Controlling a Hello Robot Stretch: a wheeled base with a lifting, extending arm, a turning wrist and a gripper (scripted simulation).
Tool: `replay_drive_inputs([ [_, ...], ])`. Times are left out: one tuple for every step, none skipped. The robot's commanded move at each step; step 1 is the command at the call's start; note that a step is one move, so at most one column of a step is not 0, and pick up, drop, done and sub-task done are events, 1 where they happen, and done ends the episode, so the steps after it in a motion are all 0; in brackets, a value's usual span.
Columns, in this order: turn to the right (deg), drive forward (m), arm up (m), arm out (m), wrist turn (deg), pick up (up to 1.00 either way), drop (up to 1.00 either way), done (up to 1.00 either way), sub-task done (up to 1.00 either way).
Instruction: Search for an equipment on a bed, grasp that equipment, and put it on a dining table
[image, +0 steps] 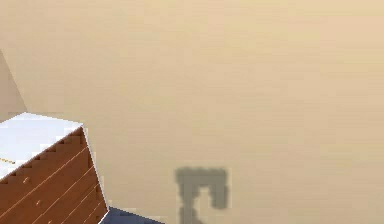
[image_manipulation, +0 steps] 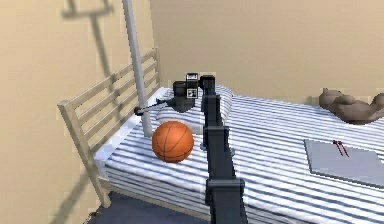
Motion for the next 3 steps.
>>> replay_drive_inputs([
  [0.0,0.00,0.00,0.00,24.0,0.00,0.00,0.00,0.00],
  [0.0,0.00,-0.30,0.00,0.0,0.00,0.00,0.00,0.00],
  [0.0,0.00,0.00,0.00,0.0,1.00,0.00,0.00,0.00],
])
